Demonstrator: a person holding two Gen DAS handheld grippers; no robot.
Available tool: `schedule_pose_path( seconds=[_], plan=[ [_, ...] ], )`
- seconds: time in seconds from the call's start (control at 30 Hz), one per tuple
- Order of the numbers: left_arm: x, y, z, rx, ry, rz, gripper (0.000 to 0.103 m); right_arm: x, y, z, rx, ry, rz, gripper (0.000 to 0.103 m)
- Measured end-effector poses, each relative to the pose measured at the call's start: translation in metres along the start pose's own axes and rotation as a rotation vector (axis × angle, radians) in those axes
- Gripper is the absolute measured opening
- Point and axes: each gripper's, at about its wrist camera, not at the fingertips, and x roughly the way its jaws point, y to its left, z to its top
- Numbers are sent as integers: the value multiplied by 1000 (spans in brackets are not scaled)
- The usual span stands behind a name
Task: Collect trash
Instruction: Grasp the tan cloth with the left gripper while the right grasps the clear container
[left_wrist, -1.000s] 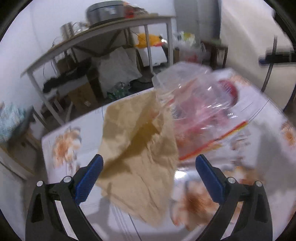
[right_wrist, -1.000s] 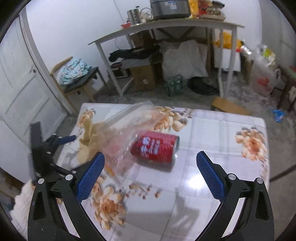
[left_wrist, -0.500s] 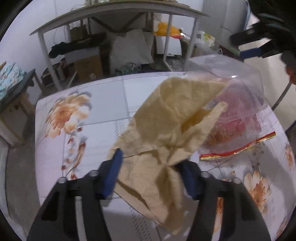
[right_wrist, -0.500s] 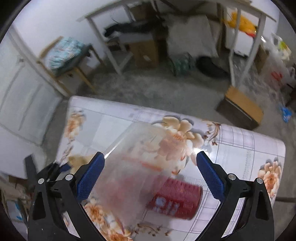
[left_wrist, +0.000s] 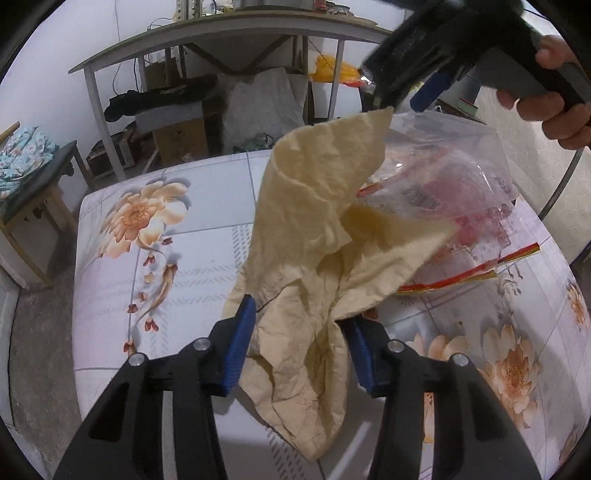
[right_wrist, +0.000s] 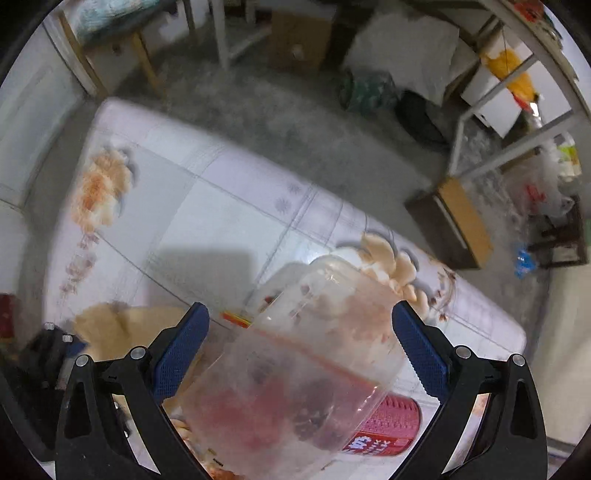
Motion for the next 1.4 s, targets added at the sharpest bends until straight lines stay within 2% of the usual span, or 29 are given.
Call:
schedule_pose_path(
  seconds=[0.03, 0.07, 0.17, 0.27, 0.3, 0.4, 0.53, 0.7, 0.73, 0.77, 0.8, 0.83, 0.9, 0.93, 1.13, 1.17, 1.23, 1.3, 1.37, 1.4],
  plan=[
    [0, 0, 0, 1, 0, 1, 47, 8, 3, 1, -4, 41, -92, 95],
    [1, 0, 1, 3, 0, 3, 47, 13, 4, 4, -1, 66, -133, 95],
    [1, 0, 0, 4, 0, 4, 47, 29, -2, 1, 24, 143, -203, 95],
    [4, 1, 4, 0, 0, 2, 47, 36, -7, -6, 27, 173, -221, 95],
    [4, 2, 5, -2, -1, 2, 47, 36, -9, -9, 36, 173, -203, 95],
    [5, 5, 5, -14, -2, 8, 47, 36, -18, -16, 79, 185, -130, 87],
    [4, 8, 4, -41, -7, 17, 46, 25, -31, -25, 131, 162, -63, 76],
    [1, 9, 1, -59, -9, 21, 42, 7, -64, -41, 251, 117, 38, 68],
    [1, 7, 0, -53, -8, 29, 42, 5, -71, -46, 260, 107, 70, 59],
    [1, 6, 0, -48, -7, 34, 42, 5, -74, -50, 270, 98, 114, 57],
    [0, 4, -1, -40, -7, 38, 42, 6, -77, -55, 283, 98, 160, 62],
    [0, 2, -2, -36, -7, 39, 42, 8, -82, -62, 302, 100, 186, 72],
    [-2, -1, -5, -28, -8, 40, 42, 8, -86, -76, 315, 91, 194, 84],
    [-3, -1, -5, -26, -9, 40, 42, 3, -89, -86, 318, 65, 182, 87],
    [-6, -2, -8, -25, -12, 32, 42, -12, -87, -151, 300, -103, 130, 95],
    [-5, -2, -8, -23, -11, 32, 42, -8, -81, -154, 271, -117, 120, 95],
    [-6, -4, -8, -15, -10, 41, 42, 14, -72, -151, 210, -91, 73, 95],
    [-8, -6, -9, -10, -13, 47, 42, 18, -76, -147, 246, -122, 165, 95],
    [-10, -7, -11, -10, -17, 49, 42, 29, -88, -150, 339, -147, 274, 95],
    [-11, -8, -12, -10, -14, 43, 42, 38, -94, -155, 404, -161, 365, 88]
  ],
)
